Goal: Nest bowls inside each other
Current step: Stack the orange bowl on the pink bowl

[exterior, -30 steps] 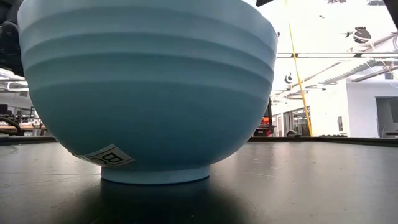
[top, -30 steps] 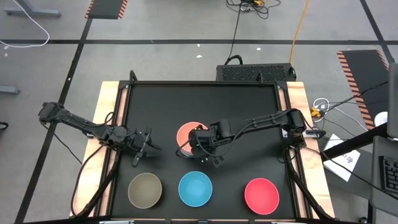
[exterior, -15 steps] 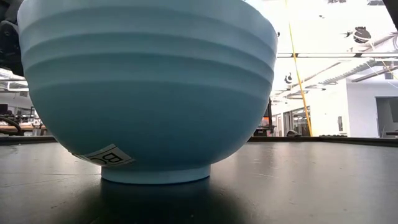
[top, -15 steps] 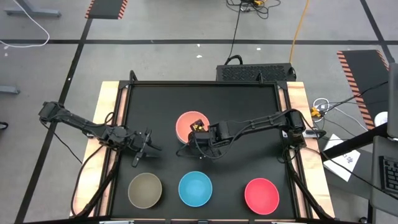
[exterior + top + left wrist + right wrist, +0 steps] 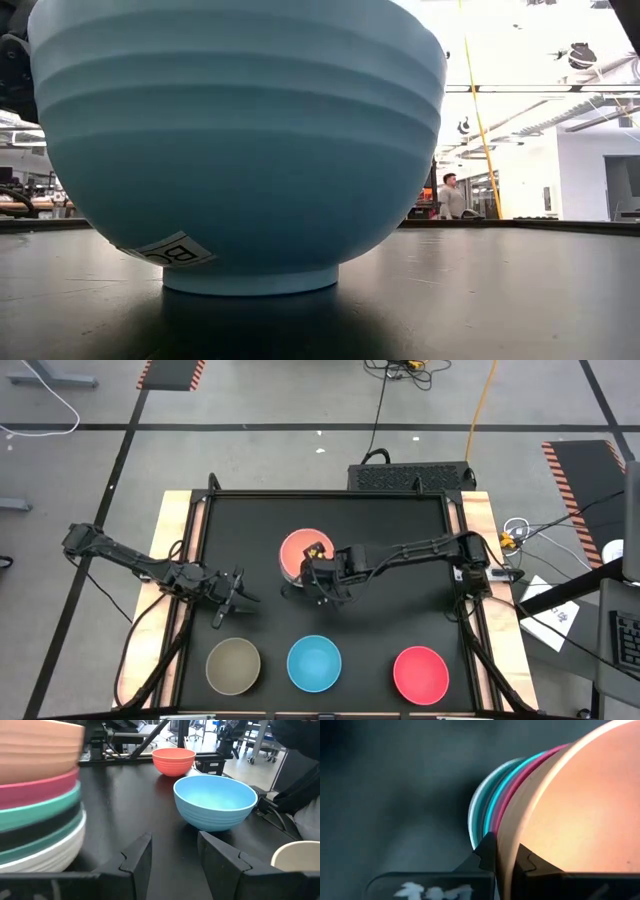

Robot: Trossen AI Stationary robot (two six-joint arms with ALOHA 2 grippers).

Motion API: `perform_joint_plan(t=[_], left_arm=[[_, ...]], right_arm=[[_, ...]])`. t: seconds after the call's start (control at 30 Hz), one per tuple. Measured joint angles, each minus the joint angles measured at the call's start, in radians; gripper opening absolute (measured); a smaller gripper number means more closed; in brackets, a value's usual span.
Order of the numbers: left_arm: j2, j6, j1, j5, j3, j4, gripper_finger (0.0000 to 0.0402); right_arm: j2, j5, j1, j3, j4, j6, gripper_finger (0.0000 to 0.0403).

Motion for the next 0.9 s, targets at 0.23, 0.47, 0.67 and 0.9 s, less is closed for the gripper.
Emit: perform_joint_plan(t=[0.23,0.47,0.67,0.9], left_arm=[[0.0,-0.001,0.0,0.0,0.0,-0.002,0.0161],[0.0,-0.001,0.0,0.0,0.0,-0.003,0.0161],[0.0,-0.002,0.0,0.0,0.0,-0.003,0.0161],[0.0,0.001,0.0,0.0,0.0,-0.004,0.0161]], right_arm=[[0.0,-0.09,-0.036,0.096,-0.052,0.012,0.0],[0.0,-0.236,-0.061,0.148,-0.08,0.056,0.0],[0.0,-0.236,-0.071,0.148,-0.076,0.068,0.0],[0.002,-0.24,-0.075,0.148,-0.065,0.068,0.0]])
